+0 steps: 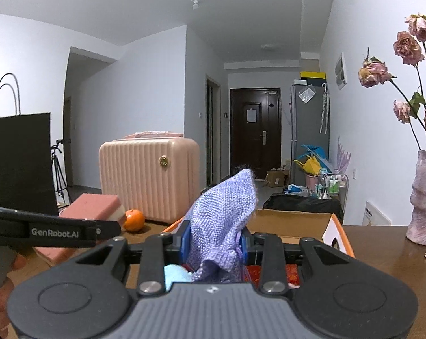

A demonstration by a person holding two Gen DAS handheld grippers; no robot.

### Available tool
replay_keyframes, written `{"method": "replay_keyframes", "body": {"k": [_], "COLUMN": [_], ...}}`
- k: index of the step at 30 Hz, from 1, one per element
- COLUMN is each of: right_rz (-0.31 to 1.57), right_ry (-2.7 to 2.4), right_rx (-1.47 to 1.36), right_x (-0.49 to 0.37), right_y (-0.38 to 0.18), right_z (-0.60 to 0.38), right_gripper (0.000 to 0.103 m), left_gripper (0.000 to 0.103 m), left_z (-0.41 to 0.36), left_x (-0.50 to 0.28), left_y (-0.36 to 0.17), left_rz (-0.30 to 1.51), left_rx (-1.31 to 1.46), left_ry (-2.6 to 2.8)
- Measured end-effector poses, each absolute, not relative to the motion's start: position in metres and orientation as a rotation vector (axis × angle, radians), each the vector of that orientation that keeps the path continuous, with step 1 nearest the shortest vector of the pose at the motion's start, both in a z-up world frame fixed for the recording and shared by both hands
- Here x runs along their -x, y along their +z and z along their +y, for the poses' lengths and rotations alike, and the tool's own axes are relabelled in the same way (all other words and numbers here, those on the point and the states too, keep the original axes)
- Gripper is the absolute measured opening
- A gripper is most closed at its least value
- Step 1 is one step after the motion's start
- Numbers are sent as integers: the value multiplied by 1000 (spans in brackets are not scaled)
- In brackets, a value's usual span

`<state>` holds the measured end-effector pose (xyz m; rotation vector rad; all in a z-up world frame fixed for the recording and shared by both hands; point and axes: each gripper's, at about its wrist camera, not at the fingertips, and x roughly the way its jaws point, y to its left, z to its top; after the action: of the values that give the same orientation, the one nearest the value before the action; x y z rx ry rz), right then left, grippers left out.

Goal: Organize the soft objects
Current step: 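Lift the sachet with the right tool while the left tool carries the sponge over the box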

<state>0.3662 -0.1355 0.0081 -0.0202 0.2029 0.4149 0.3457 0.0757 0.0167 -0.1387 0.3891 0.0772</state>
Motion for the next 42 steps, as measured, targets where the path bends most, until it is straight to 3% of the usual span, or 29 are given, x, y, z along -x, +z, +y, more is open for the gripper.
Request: {"method": "replay_keyframes", "body": {"k": [42], "right_rz": [216], "right_ry": [338], "right_rx": [-24], "right_x": [-490], "right_y": [26], "right_z": [-168], "right_gripper": [32], "left_gripper": [71], "left_z": [23], "left_x": [-466], "left_y": [31], "left_rz": [359], "left_rx": [174], "left_ry": [41]}}
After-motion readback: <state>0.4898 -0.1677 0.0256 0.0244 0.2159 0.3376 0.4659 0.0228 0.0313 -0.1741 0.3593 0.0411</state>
